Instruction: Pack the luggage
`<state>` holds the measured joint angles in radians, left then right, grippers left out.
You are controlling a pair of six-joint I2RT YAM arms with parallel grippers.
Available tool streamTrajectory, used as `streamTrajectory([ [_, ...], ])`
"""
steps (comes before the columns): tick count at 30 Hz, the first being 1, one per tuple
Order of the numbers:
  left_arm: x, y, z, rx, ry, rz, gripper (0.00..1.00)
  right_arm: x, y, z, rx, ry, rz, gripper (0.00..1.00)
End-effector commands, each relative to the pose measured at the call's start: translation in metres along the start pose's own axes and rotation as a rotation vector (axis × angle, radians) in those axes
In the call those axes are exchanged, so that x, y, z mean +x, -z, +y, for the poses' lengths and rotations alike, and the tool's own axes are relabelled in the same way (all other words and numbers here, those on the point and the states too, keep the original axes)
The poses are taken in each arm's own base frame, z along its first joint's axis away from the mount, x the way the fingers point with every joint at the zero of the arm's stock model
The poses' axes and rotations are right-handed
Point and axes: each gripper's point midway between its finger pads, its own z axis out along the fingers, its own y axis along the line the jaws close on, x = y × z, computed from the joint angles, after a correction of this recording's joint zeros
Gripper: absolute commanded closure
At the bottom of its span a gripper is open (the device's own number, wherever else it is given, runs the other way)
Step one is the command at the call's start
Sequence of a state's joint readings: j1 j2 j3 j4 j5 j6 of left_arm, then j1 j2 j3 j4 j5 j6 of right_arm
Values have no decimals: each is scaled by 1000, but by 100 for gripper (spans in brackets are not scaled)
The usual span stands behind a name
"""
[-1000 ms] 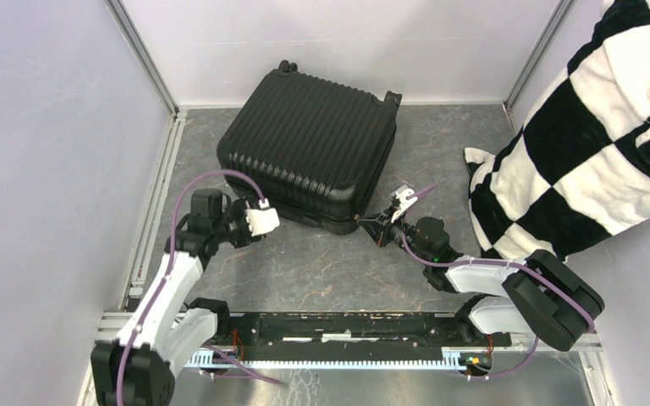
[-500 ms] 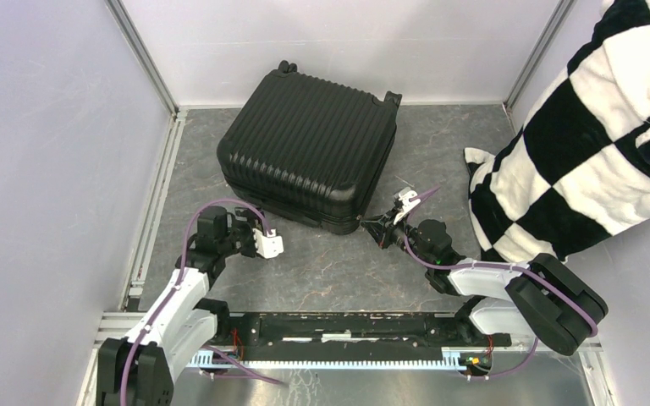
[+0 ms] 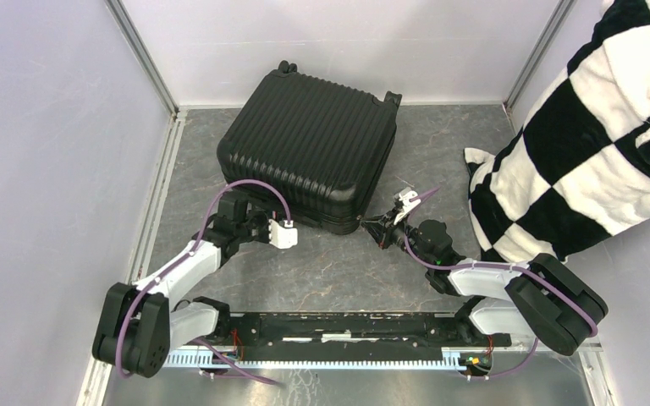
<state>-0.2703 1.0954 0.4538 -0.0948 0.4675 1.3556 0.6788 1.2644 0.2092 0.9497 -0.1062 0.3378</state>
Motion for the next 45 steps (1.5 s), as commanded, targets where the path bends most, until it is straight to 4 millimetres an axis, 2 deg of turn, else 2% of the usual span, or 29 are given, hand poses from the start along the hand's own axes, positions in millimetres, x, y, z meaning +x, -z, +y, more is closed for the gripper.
streamTrajectory([
  [1, -6, -8, 30, -56, -50, 21, 65, 6, 5, -10, 34, -3, 4, 100],
  [6, -10, -14, 38, -87, -38, 28, 87, 8, 8, -6, 9, -3, -1, 100],
  [10, -19, -20, 35, -51, -17, 17, 98, 8, 11, 3, -36, -17, -13, 100],
  [17, -55, -35, 16, 55, 12, -39, 98, 1, 13, 34, -148, -55, -46, 100],
  [24, -76, -46, 4, 104, 52, -60, 98, 3, 12, 67, -219, -54, -37, 100],
  [28, -89, -52, 4, 109, 59, -83, 98, 8, 2, 86, -260, -72, -15, 100],
  [32, -100, -56, 4, 114, 60, -99, 98, 4, -8, 106, -300, -76, -14, 100],
  [37, -107, -57, 8, 100, 68, -119, 98, -8, -21, 105, -246, -92, -45, 100],
  [39, -109, -53, 8, 110, 66, -119, 98, -9, -17, 86, -149, -116, -61, 100],
  [40, -111, -50, 10, 122, 66, -116, 97, -8, -15, 75, -102, -121, -58, 92],
  [41, -111, -46, 5, 154, 76, -105, 93, -6, -14, 67, -67, -121, -48, 86],
  [43, -115, -31, 1, 223, 98, -85, 48, -1, -10, 57, -36, -122, -31, 78],
  [44, -114, -24, -7, 266, 113, -71, 35, 2, -8, 55, -28, -125, -23, 74],
  [45, -117, -14, -5, 274, 121, -68, 11, 5, -6, 52, -15, -126, -11, 70],
])
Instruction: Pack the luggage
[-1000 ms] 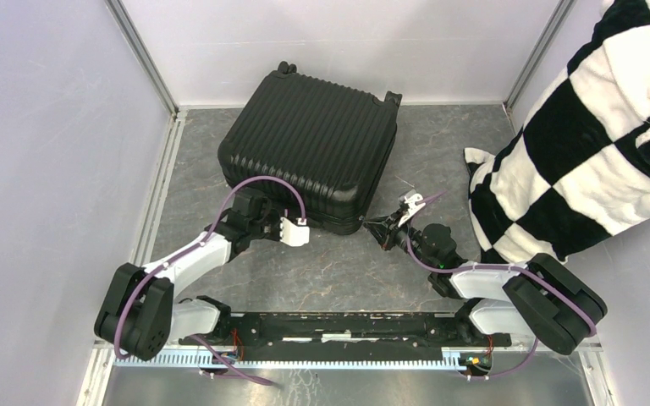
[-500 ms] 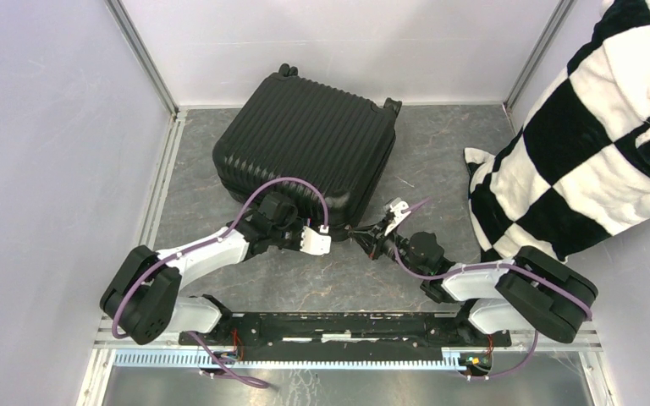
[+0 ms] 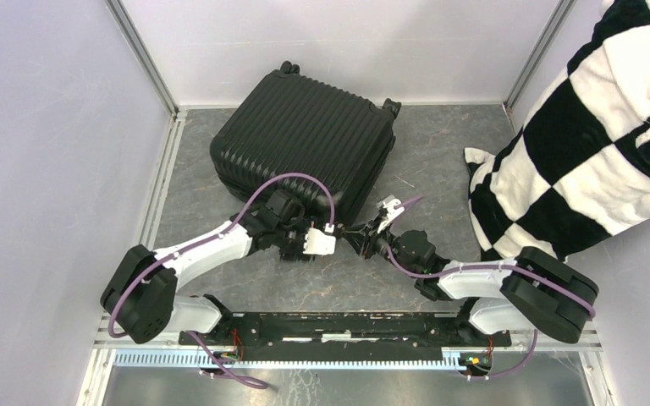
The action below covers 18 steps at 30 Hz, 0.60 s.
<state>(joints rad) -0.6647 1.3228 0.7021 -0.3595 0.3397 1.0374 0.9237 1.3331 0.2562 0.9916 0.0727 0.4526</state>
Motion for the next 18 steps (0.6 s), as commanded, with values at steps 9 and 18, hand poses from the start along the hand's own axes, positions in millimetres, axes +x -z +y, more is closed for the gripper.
streamTrajectory([
  [9, -27, 111, 7, -6, 126, 19, 3, 0, 29, -58, 229, -110, -9, 56],
  [18, 36, 196, 94, -348, 487, 0, 17, -25, 40, -103, 371, -144, -54, 55],
])
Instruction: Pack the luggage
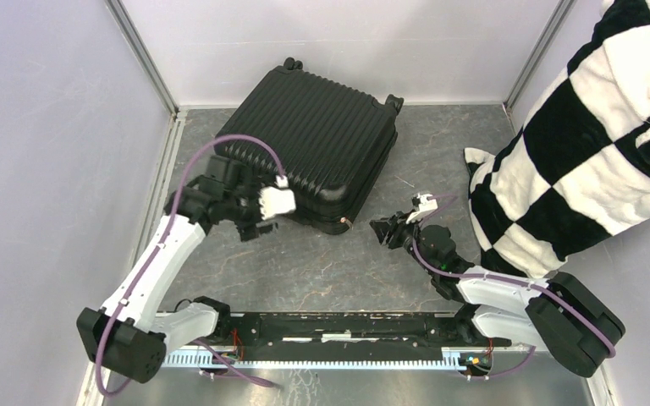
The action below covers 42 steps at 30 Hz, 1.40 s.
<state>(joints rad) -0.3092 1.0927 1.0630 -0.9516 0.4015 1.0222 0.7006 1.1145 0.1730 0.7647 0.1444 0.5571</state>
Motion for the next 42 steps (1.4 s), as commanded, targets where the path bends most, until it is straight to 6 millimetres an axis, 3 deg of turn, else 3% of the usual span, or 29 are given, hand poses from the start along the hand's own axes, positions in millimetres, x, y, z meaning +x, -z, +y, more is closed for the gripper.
streamTrajectory([
  [1, 14, 40, 86, -231, 286, -88, 19, -15, -4, -18, 77, -22, -16, 55],
  [5, 70, 62, 177, -516, 623, -87, 33, -24, -8, -24, 101, -26, -28, 55],
  [8, 100, 68, 214, -698, 772, -100, 37, -27, -10, -28, 125, -34, -33, 55],
  [11, 133, 70, 236, -894, 908, -76, 43, -28, -14, -34, 152, -56, -36, 55],
  [16, 163, 67, 264, -1092, 1094, -112, 38, -38, -24, -44, 194, -66, -41, 55],
  [20, 167, 33, 284, -1024, 1204, -179, 30, -53, -36, -66, 266, -75, -60, 55],
  [25, 154, -22, 296, -770, 1266, -260, 23, -81, -67, -93, 329, -71, -75, 55],
  [29, 118, -56, 279, -494, 1232, -379, 24, -98, -107, -97, 304, -44, -53, 55],
  [34, 88, -68, 233, -342, 1050, -389, 28, -108, -156, -99, 244, -38, -10, 55],
  [39, 65, -64, 176, -204, 870, -382, 30, -116, -198, -64, 6, -31, 41, 57],
  [42, 55, -60, 134, -114, 757, -369, 30, -113, -213, -40, -154, -63, 68, 59],
])
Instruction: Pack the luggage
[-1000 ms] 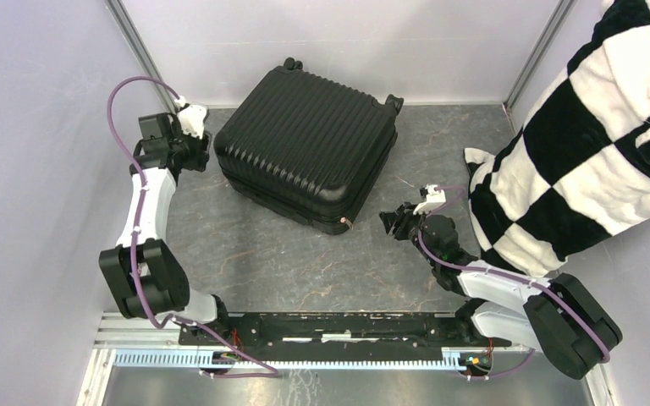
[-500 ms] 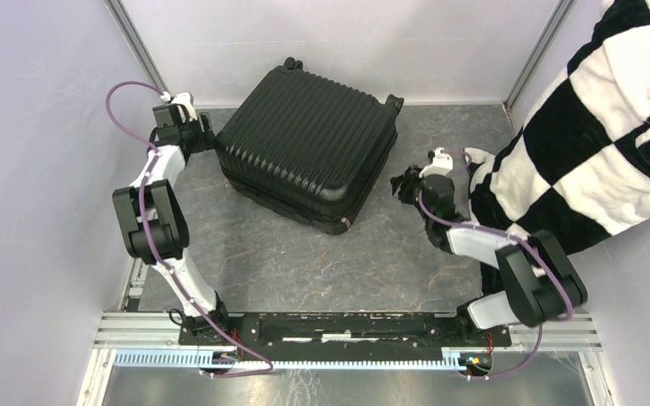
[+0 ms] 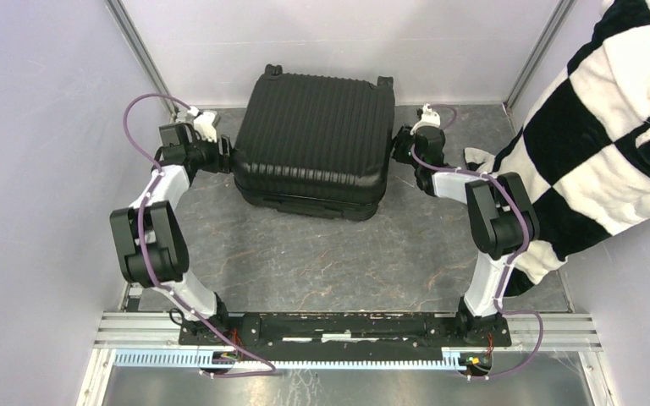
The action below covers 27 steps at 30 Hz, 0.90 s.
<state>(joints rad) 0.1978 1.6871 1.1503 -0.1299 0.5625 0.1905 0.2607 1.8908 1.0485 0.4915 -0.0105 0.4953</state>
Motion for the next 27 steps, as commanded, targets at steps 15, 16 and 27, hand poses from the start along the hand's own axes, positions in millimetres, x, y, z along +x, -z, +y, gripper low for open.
streamTrajectory([
  [15, 33, 102, -78, 197, -298, 79, 35, -9, 43, 41, -387, 9, -13, 52],
  [16, 26, 103, -71, 163, -278, 65, 35, -4, 54, 19, -331, -21, -21, 51],
  [27, 8, 101, -61, 86, -117, 5, 35, 46, 137, 1, -520, 126, -30, 50],
])
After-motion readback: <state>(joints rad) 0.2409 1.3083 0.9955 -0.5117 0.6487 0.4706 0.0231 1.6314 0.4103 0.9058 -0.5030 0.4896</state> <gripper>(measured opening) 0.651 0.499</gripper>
